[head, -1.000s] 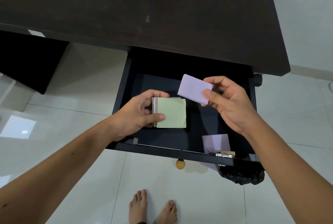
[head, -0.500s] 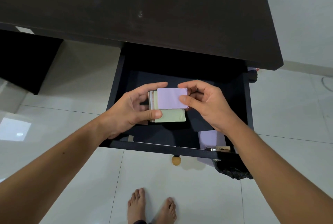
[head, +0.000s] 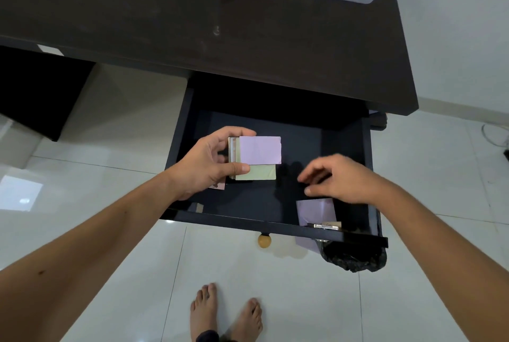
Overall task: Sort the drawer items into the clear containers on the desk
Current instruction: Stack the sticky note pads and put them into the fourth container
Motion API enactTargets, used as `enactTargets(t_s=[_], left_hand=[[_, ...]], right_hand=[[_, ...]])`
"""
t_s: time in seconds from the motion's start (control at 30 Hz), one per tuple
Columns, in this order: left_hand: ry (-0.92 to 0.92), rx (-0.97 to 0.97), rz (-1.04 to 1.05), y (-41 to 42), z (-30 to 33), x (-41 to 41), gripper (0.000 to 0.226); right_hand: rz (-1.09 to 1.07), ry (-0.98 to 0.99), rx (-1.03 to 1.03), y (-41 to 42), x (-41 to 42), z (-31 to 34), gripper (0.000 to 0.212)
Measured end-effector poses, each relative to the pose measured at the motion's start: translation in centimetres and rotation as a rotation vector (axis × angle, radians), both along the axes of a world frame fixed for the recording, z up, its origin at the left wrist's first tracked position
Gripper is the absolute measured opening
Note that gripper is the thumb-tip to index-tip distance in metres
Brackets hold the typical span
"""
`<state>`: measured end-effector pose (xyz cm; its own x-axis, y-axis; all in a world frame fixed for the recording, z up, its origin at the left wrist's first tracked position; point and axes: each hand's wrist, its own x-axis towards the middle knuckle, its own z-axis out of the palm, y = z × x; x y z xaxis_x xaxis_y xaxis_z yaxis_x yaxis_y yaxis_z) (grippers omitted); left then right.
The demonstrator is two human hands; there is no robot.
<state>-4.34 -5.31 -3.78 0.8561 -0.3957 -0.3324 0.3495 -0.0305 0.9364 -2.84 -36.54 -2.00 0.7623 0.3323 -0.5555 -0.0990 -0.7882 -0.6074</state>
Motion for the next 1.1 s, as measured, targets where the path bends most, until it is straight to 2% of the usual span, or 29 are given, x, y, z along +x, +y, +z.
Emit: enactTargets(t_s=[0.07,0.13,0.4,0.53,0.7,0.97,1.1], left_hand=[[0.006,0.013,-0.018,-0.3,0.0,0.1,0.059],[0.015,0.015,-0.033,-0.4,-0.1,0.2,0.058],[0.023,0.029,-0.06,-0.5,-0.8,0.1,0.059],[0.026,0.011,-0.044,-0.6,-0.8,0.1,0.058],[0.012,0.018,-0.035,-0.6,-0.7,0.2,0.058],[-0.024,0.024,-0.027,-0.5,-0.9,0.2,0.058],[-0.012,-0.005,-0.06,-0.4,-0.7,0.2,0.059]], right_hand=[[0.154,0.028,-0.194,-0.1,-0.4,-0.3,0.034],[0.237,0.036,-0.299,0.2,-0.8,-0.5,0.04],[0.281,0.048,-0.381,0.3,-0.6,-0.4,0.026],[0.325,0.05,-0.373,0.2,-0.5,-0.3,0.029],[0.274,0.063,-0.237,0.0,-0.4,-0.1,0.028],[-0.174,-0.07,0.389,0.7,0.9,2.8,0.026],[-0.246,-0.221,0.416,2.9,1.6,2.8,0.022]])
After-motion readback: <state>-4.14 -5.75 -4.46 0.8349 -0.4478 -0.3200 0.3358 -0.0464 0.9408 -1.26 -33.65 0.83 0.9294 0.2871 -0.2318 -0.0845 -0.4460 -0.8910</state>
